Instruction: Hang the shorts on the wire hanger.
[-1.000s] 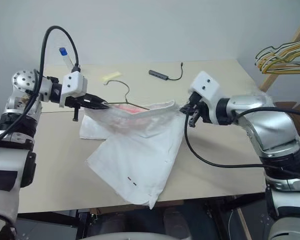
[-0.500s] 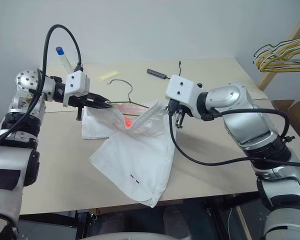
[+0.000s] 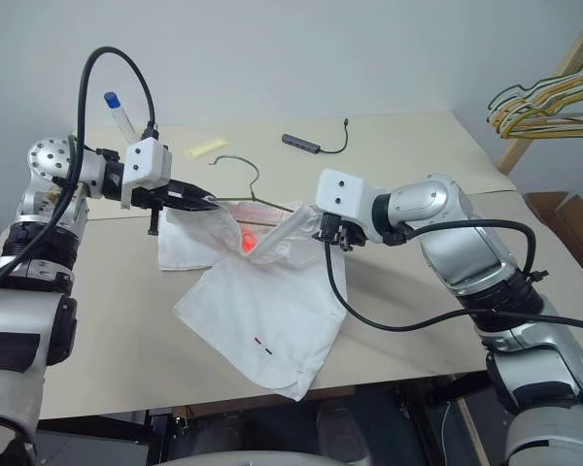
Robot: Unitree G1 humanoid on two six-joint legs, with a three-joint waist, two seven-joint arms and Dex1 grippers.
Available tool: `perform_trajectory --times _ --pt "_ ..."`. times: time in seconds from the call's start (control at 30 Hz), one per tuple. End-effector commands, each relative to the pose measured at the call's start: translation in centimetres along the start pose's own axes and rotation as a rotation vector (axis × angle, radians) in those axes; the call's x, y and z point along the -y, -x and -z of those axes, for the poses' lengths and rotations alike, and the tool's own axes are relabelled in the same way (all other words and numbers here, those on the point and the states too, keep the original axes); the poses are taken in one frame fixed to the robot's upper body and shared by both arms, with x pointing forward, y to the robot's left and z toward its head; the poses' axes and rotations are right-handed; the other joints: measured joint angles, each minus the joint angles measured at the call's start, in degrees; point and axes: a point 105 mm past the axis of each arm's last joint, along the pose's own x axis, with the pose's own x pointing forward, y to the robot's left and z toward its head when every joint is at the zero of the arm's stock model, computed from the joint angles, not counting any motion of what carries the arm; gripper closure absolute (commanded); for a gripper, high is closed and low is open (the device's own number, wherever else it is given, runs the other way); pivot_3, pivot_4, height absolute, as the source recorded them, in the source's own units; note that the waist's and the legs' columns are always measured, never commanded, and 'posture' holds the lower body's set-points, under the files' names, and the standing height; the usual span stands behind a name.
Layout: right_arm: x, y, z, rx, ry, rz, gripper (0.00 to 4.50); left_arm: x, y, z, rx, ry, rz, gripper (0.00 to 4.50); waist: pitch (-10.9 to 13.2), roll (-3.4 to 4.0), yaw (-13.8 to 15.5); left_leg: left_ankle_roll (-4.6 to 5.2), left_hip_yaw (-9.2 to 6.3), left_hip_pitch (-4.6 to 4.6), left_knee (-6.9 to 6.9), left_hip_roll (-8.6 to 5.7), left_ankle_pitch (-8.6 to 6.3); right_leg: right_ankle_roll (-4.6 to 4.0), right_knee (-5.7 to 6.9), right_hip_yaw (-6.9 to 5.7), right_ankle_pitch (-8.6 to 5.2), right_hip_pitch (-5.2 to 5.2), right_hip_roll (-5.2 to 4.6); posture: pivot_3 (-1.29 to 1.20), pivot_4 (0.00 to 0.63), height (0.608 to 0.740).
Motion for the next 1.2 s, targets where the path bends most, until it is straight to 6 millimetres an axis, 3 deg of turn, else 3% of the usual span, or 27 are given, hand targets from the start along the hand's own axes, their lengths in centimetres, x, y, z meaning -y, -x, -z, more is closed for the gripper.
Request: perform_trajectory --times 0.03,0.17,0.33,0.57,0.8,0.9,1.07,1.17,1.2 --pt "1.8 0.9 -1.0 0.022 0.004 0.077 2.32 -0.7 0.6 -1.3 0.032 -0.05 -0.031 4.5 0.0 0.0 0.0 0.0 -0.01 0.0 0.0 0.0 0.0 0.0 0.0 0.0 0.0 0.0 0.0 -0.1 0.0 0.74" --pt "2.5 1.3 -0.6 0.005 -0.001 0.097 2.32 -0.8 0.7 -1.4 0.032 -0.052 -0.04 4.5 0.0 0.0 0.0 0.0 -0.01 0.0 0.01 -0.01 0.0 0.0 0.0 -0.01 0.0 0.0 -0.01 -0.1 0.0 0.74" --pt "1.7 2.0 -2.9 0.136 -0.022 0.012 2.32 -0.9 0.7 -1.6 0.043 -0.059 -0.038 4.5 0.0 0.0 0.0 0.0 -0.03 0.0 0.01 0.0 0.0 0.0 0.01 -0.02 0.0 0.0 0.0 -0.1 0.0 0.74" --pt "2.1 1.0 -2.4 0.112 -0.059 -0.004 2.32 -1.2 1.0 -2.8 0.1 -0.063 -0.046 4.5 0.0 0.0 -0.6 0.0 -0.05 0.01 0.02 0.0 0.0 0.0 0.05 -0.03 0.0 0.0 0.0 -0.1 0.0 0.74" --pt "2.0 0.9 -2.0 0.116 -0.116 -0.044 2.32 -1.1 1.3 -2.7 0.102 -0.055 -0.054 4.5 0.0 0.0 -1.0 0.0 -0.07 0.01 0.02 -0.01 0.0 0.0 0.06 -0.05 0.0 0.0 -0.02 -0.1 0.0 0.74" --pt "1.9 0.8 -2.1 0.128 -0.127 -0.052 2.87 -0.9 1.4 -2.6 0.1 -0.059 -0.045 4.5 0.0 0.0 -1.2 0.0 -0.1 0.01 0.03 -0.01 0.0 0.0 0.07 -0.06 0.0 0.0 -0.01 -0.1 0.0 0.74" --pt "1.7 0.7 -2.0 0.127 -0.137 -0.059 4.46 -0.9 1.3 -2.5 0.101 -0.055 -0.047 4.5 0.0 0.01 -1.3 0.0 -0.13 0.0 0.03 -0.01 0.0 0.0 0.07 -0.07 0.0 0.0 -0.01 -0.1 0.0 0.74" --pt "1.8 0.7 -1.7 0.124 -0.138 -0.05 4.46 -1.0 1.3 -2.5 0.117 -0.025 -0.052 4.5 0.0 0.01 -1.2 0.0 -0.15 0.01 0.03 -0.01 0.0 0.0 0.09 -0.08 0.0 0.0 -0.01 -0.1 0.0 0.74" --pt "1.8 0.8 -1.7 0.124 -0.139 -0.049 4.49 -1.2 1.2 -2.5 0.128 -0.013 -0.062 4.16 0.0 0.01 -1.2 0.0 -0.15 0.01 0.04 -0.01 0.0 0.0 0.09 -0.08 0.0 0.0 -0.02 -0.1 0.0 0.74"
